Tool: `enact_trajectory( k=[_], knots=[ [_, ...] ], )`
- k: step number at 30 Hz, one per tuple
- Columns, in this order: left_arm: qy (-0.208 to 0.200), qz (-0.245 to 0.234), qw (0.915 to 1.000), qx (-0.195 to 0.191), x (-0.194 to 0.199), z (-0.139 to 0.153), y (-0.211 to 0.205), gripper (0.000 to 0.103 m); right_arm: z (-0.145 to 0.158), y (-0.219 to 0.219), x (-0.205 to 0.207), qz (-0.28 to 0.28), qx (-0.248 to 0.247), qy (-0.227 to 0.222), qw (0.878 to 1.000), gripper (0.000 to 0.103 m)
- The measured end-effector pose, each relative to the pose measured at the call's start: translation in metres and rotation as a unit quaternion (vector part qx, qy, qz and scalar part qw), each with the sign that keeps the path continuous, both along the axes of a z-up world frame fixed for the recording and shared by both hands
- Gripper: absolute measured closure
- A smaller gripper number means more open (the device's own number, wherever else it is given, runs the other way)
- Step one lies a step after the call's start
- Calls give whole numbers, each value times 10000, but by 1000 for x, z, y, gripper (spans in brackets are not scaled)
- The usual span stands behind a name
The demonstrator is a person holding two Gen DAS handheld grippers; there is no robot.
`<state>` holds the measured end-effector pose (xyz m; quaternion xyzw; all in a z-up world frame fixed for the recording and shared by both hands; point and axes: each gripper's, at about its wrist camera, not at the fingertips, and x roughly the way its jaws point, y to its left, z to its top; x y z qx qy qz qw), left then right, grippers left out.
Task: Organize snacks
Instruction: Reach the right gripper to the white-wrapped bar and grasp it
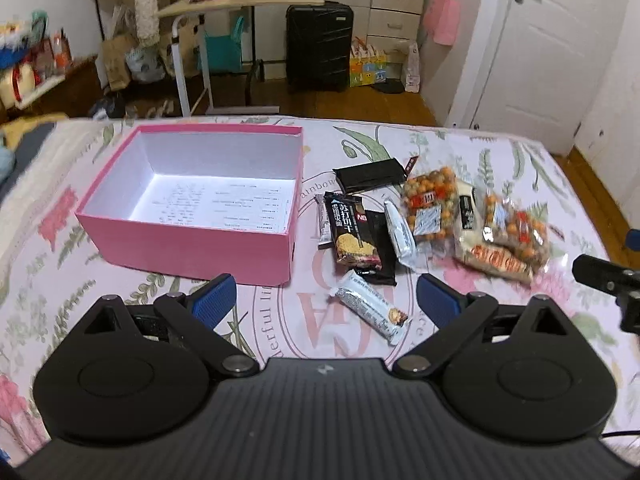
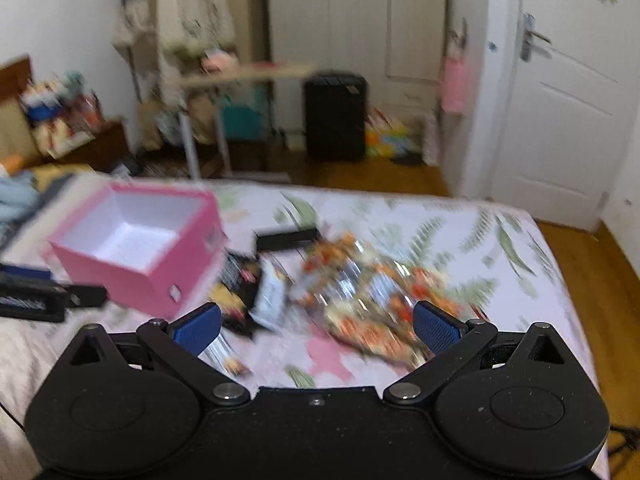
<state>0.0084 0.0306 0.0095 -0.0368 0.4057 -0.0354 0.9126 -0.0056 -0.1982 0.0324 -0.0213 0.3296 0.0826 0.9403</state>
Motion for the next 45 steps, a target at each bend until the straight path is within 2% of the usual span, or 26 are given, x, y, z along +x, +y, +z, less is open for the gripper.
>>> enact_trajectory(
  k=[2, 4, 6, 9, 14, 17, 20, 24, 26, 27, 29, 32, 34, 36, 39, 42, 45],
  knots=[
    [51, -59, 9998, -175, 8, -1, 4, 8, 0, -1, 4, 323, 54, -410, 9986, 0],
    [99, 105, 9998, -167, 17, -9, 4, 8, -4, 3, 18, 486, -189, -636, 9966, 0],
    [93, 195, 9997, -75, 28, -18, -3, 8, -9, 9, 44, 624, -406, -348, 9966, 1],
    [266, -118, 9994, 187, 54, -25, -18, 10, -14, 16, 86, 1052, -94, 337, 9938, 12],
    [296, 53, 9994, 181, 82, -37, -31, 11, -37, 31, 137, 1230, 220, 1268, 9840, 15],
    [394, 664, 9970, 40, 94, -58, -29, 11, -56, 32, 151, 1166, 428, 1407, 9822, 21],
    [360, 838, 9958, 119, 98, -81, -31, 11, -77, 28, 161, 1017, 835, 1560, 9790, 23],
    [425, 827, 9957, 50, 100, -110, -35, 12, -104, 23, 175, 975, 1230, 1799, 9711, 31],
    [740, 862, 9935, 55, 104, -123, -40, 22, -118, 22, 183, 947, 1396, 1905, 9671, 35],
    [961, 831, 9919, 17, 107, -131, -42, 22, -125, 21, 187, 913, 1472, 1984, 9647, 38],
    [1156, 750, 9903, -160, 109, -142, -41, 22, -137, 22, 192, 862, 1494, 2080, 9628, 39],
    [1076, 860, 9905, -15, 105, -155, -41, 23, -152, 25, 198, 833, 1475, 2109, 9627, 43],
    [917, 934, 9912, 205, 101, -162, -44, 23, -160, 26, 202, 920, 1650, 2169, 9578, 55],
    [875, 873, 9922, 157, 101, -166, -46, 23, -165, 28, 205, 935, 1762, 2215, 9545, 58],
    [873, 856, 9925, 6, 102, -167, -46, 23, -168, 31, 206, 881, 1632, 2154, 9587, 58],
    [1066, 821, 9905, -267, 105, -171, -44, 35, -172, 40, 207, 842, 1226, 2082, 9667, 59],
    [1079, 787, 9896, -528, 107, -174, -41, 49, -178, 48, 207, 875, 912, 2000, 9716, 59]
  ],
)
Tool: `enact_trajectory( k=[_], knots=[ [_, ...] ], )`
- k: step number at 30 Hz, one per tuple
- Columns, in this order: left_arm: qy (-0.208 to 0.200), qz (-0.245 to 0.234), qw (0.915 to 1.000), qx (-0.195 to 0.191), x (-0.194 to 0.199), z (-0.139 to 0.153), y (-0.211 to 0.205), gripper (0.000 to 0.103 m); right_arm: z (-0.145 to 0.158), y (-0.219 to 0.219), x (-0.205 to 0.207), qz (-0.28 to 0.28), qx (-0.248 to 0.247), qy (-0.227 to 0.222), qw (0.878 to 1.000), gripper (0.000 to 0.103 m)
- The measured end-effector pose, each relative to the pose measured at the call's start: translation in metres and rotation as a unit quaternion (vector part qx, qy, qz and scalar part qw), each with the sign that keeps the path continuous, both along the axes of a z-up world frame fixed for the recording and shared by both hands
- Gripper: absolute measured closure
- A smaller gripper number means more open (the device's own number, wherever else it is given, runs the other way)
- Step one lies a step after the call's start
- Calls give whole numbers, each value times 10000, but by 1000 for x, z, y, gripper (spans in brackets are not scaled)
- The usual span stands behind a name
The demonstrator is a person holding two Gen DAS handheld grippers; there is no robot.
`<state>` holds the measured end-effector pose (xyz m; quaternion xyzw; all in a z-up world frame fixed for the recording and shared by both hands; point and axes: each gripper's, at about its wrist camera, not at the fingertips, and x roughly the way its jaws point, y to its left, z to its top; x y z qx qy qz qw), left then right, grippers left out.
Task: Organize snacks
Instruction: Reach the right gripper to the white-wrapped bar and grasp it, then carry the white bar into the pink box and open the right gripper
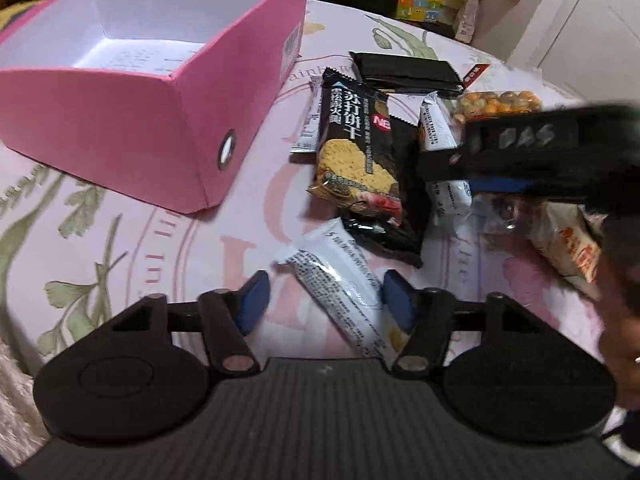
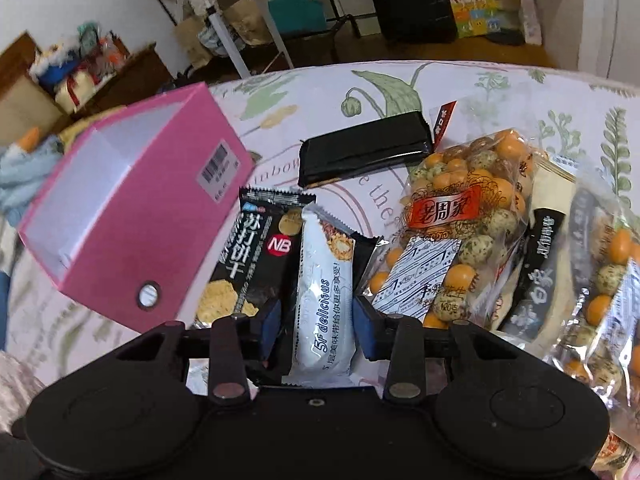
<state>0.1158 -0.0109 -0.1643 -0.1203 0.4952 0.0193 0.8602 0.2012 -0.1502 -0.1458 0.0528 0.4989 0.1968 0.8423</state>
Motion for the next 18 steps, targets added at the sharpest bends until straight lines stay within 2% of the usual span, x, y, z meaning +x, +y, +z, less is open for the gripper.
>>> enact_trajectory(
  k=[1, 2, 5, 8, 18],
  knots=[
    [-10, -13, 10000, -69, -1, 0, 0, 57, -1, 3, -2, 56, -105, -61, 9999, 66],
    [-21, -32, 9999, -108, 0, 1, 1, 61, -1, 6, -4, 90, -221, -146, 9996, 73],
    [27, -67, 9999, -146, -1, 3, 2, 65, 5, 2, -11, 41, -192, -355, 9992, 74],
    [85, -132, 9996, -229, 0, 5, 7, 72, 14, -5, -16, -105, 6, -368, 9993, 74],
    [546, -382, 9966, -492, 3, 10, 24, 75, 26, -4, -46, 5, 197, -105, 9997, 74]
  ],
)
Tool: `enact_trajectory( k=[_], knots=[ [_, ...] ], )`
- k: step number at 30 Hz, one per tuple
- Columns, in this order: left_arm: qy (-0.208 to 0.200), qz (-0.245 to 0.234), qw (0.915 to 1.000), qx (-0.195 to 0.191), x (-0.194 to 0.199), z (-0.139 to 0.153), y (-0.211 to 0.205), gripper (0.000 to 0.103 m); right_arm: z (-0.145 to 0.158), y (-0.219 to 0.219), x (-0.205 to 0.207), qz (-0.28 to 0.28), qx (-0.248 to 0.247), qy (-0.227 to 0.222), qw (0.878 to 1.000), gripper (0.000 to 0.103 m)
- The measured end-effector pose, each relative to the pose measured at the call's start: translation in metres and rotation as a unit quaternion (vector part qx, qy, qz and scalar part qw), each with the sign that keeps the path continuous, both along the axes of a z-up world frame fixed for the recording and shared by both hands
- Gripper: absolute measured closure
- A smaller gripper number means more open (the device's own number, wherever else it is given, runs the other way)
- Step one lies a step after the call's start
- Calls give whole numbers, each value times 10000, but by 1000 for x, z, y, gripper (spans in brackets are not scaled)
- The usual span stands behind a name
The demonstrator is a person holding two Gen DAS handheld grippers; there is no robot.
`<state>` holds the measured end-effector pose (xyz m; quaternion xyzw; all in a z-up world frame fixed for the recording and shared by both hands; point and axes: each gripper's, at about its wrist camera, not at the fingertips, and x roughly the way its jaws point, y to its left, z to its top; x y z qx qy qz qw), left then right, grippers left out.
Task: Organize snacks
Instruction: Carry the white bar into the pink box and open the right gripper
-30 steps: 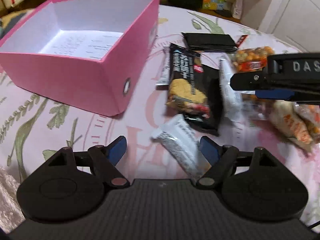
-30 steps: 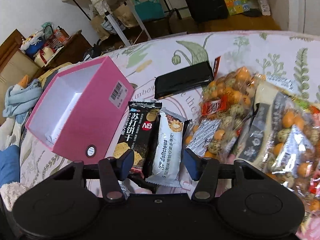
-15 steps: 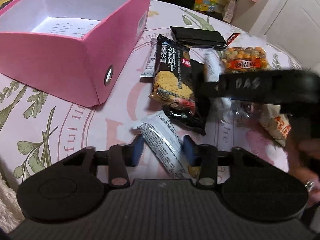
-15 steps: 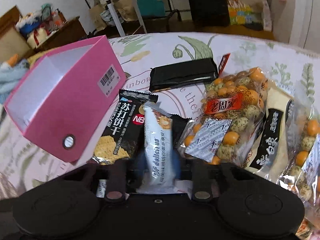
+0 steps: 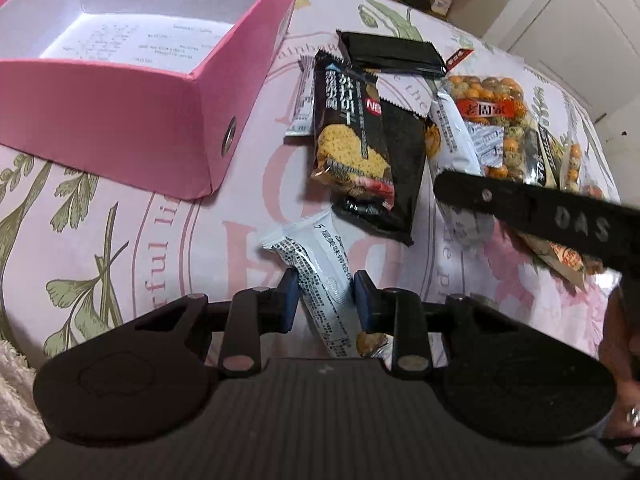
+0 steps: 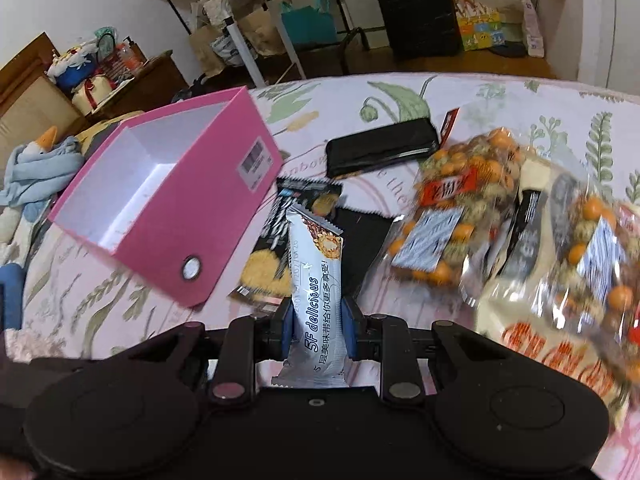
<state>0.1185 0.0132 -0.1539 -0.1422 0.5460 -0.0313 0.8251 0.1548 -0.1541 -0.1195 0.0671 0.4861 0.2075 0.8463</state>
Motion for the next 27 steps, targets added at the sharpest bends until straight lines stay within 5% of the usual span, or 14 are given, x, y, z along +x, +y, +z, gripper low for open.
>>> enact_trajectory(
  k=[7, 20, 27],
  knots=[
    [103, -128, 9999, -9, 1, 10, 10, 76, 7, 11, -11, 165, -20, 873, 9960, 74],
    [-327, -237, 9986, 343, -9, 50, 42, 76, 53, 46, -29, 910, -137, 690, 9934, 74],
    [-417, -396, 9983, -33, -16, 86, 75, 76, 82, 59, -30, 1187, -194, 456, 9917, 74]
  ],
)
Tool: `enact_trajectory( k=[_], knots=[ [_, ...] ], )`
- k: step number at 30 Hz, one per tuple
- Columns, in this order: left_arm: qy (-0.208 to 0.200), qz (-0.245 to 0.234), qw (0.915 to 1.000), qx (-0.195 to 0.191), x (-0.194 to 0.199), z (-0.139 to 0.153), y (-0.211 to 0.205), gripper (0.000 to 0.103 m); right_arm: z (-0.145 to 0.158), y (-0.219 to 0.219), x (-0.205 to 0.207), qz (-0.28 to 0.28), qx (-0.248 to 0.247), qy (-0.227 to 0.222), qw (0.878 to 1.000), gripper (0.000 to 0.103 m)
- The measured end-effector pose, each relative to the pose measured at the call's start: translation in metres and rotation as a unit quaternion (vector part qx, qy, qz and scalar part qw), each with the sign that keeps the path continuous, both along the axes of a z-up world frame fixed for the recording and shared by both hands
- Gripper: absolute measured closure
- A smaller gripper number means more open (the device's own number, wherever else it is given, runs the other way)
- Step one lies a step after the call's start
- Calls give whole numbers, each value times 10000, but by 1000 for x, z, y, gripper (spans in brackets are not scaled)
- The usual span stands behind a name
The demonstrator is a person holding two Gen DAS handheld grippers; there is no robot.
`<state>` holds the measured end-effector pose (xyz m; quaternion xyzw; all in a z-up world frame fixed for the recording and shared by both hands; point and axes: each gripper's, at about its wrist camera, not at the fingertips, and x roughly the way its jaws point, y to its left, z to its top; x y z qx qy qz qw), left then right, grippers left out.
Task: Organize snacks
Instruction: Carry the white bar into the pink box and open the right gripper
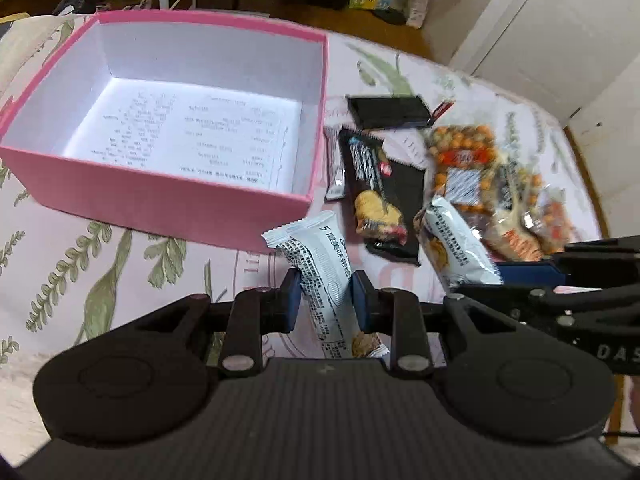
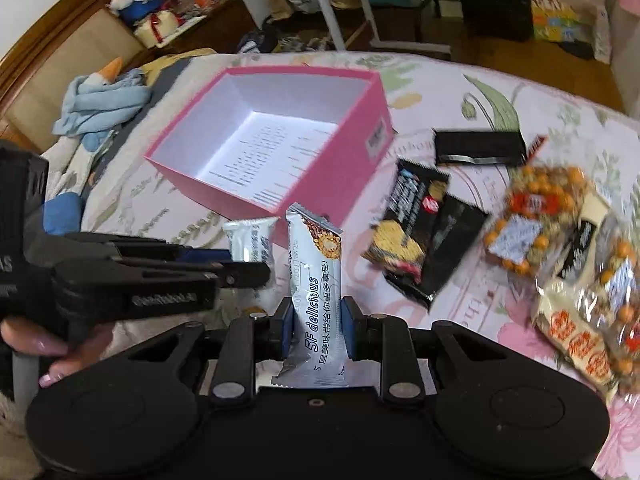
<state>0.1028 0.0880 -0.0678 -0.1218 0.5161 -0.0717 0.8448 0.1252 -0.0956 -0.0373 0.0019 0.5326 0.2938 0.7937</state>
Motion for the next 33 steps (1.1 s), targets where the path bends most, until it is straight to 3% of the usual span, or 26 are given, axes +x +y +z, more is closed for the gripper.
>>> enact_trajectory(
  k=[8, 17, 21, 24, 30, 33],
  knots=[
    [-319, 169, 9991, -237, 4, 37, 44, 76, 32, 27, 6, 370, 164, -344, 9986, 74],
    [-831, 267, 9960, -185, 40, 57, 68, 76, 23, 60, 58, 329, 410, -789, 9955, 74],
    [-942, 404, 9947, -79, 68, 53, 73, 76, 13, 74, 84, 404, 309, -951, 9942, 74],
    [-746, 533, 9955, -224, 97, 39, 81, 76, -2, 89, 107, 553, 190, -955, 9937, 74],
    [-463, 819, 9954, -162, 138, 8, 93, 77, -28, 119, 138, 905, -149, -1100, 9897, 74],
    [-398, 1063, 9928, -381, 155, -11, 102, 77, -43, 133, 155, 902, -398, -1023, 9899, 74]
  ],
)
